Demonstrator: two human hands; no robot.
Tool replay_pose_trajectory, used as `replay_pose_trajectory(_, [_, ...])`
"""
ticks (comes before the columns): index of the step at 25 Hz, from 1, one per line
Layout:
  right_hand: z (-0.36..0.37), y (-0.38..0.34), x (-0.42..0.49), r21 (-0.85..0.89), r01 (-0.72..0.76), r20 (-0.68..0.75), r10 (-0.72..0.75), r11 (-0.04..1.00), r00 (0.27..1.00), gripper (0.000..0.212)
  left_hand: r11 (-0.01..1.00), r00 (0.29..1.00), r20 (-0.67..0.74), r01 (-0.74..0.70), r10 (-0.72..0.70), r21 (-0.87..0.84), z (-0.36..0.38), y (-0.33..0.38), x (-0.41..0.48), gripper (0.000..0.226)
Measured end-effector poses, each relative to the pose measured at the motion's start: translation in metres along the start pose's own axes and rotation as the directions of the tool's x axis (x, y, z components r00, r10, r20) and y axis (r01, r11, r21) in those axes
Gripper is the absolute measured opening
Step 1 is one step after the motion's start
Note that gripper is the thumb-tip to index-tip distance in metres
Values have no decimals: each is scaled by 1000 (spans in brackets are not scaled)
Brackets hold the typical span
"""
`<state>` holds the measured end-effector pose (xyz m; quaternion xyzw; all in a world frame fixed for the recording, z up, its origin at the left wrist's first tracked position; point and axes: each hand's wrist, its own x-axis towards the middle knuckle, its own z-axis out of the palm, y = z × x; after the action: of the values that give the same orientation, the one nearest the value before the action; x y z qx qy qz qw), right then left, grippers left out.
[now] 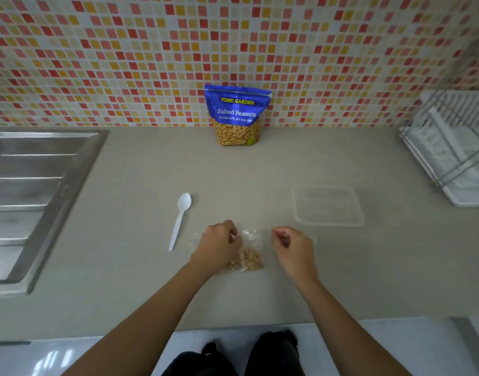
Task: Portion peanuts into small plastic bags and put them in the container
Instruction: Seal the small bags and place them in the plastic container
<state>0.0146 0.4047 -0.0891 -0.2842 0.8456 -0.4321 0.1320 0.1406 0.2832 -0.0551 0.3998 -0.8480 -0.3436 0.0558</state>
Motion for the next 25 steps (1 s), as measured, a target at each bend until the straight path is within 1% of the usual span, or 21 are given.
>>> replay_pose_trajectory(2, [-20,20,0,-48,-39,-98,34,998,995,14,999,994,95,-52,52,-4,20,20,10,23])
replay_pose_trajectory(4, [-36,40,3,-102,-121,-178,102,987,979,21,999,980,196,-42,45,-20,43,37,17,26])
replay_pose_trajectory(5, [-43,49,5,-121,-173,-185,149,977,971,26,999,970,241,-20,30,-44,55,44,18,28])
replay_pose_trajectory(7, [-48,60,7,-141,-271,-115,256,952,960,38,997,959,285,29,-7,-74,79,54,19,31])
replay_pose_trajectory(9, [-47,64,10,-100,-324,-46,321,941,946,45,991,964,257,91,-63,-101,97,62,21,33])
replay_pose_trajectory(10, [-47,64,11,-59,-343,-37,341,938,939,46,982,966,236,137,-103,-132,104,66,21,34])
replay_pose_trajectory(13, [-48,63,12,52,-407,-46,409,912,911,45,920,946,221,291,-237,-262,117,67,25,36])
replay_pose_trajectory(15, [-47,64,12,115,-441,-18,445,890,895,38,876,925,256,357,-282,-324,119,62,27,30])
replay_pose_trajectory(17, [-45,63,12,192,-429,18,434,883,901,25,854,920,295,359,-256,-377,115,57,31,18])
replay_pose_trajectory(19, [-46,54,11,273,-367,39,371,889,928,6,827,925,316,342,-212,-445,102,56,32,16])
replay_pose_trajectory(20, [-48,46,11,312,-332,51,333,890,941,2,818,931,316,323,-184,-475,92,57,33,15])
replay_pose_trajectory(22, [-56,27,14,394,-270,73,263,878,962,9,825,957,273,229,-94,-517,66,58,35,16])
replay_pose_trajectory(25, [-68,-15,24,538,-181,105,148,823,983,9,815,972,227,88,55,-573,8,61,35,13])
